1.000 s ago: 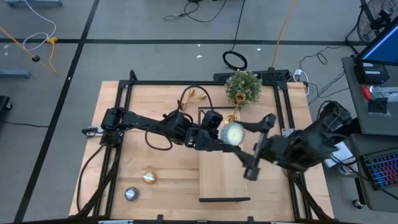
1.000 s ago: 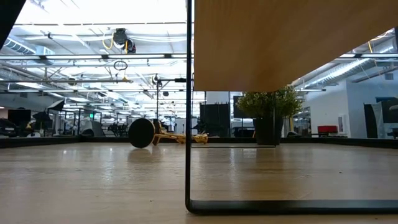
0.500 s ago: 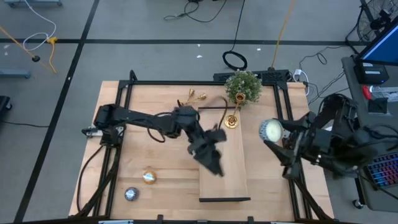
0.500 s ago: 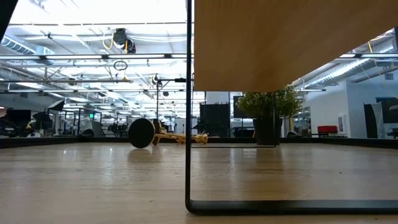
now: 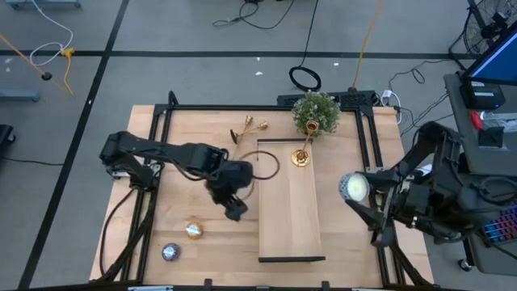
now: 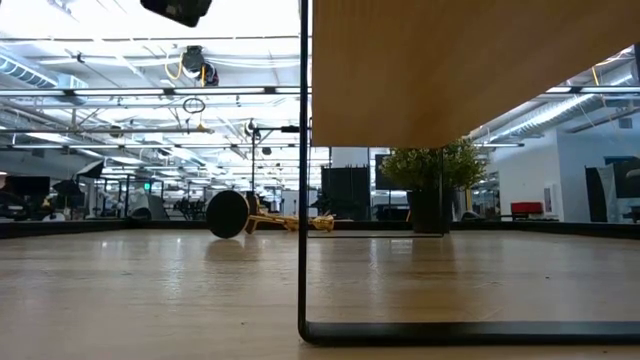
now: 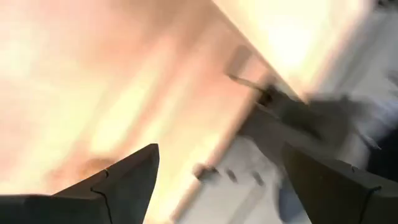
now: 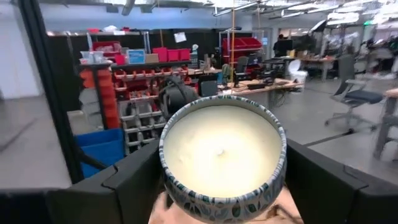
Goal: Pick & Place candle stick holders
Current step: Put the green patterned scented candle on the shelf
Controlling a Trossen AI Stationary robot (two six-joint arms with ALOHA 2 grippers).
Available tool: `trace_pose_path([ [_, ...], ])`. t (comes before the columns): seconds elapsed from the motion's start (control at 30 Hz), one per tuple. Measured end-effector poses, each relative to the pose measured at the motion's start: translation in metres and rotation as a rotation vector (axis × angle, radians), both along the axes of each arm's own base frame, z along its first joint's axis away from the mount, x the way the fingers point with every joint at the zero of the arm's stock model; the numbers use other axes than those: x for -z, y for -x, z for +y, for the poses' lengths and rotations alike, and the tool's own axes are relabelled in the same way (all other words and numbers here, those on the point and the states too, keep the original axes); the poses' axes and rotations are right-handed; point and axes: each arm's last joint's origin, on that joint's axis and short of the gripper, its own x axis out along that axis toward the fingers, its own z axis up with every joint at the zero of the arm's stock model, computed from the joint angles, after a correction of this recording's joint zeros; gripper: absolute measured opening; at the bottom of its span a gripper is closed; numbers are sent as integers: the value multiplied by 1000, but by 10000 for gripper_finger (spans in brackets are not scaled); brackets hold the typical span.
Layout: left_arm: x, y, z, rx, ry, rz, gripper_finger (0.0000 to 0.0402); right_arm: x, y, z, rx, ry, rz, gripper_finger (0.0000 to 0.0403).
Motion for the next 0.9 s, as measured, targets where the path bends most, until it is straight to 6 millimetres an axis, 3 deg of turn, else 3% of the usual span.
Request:
trace_pose_path([
  [0.27,-26,24,1,-236,-200,-75,287,47,6,-24,-139,-164,-87,289],
  [0.47,-31,29,-1,-308,-235,-102,256,78,-7,-43,-286,-227,-69,289],
  [0.63,-29,27,-5,-315,-246,-110,255,105,-32,-53,-337,-231,90,289],
  [0.9,-31,23,-14,-353,-265,-170,253,141,-51,-78,-167,-125,385,289],
])
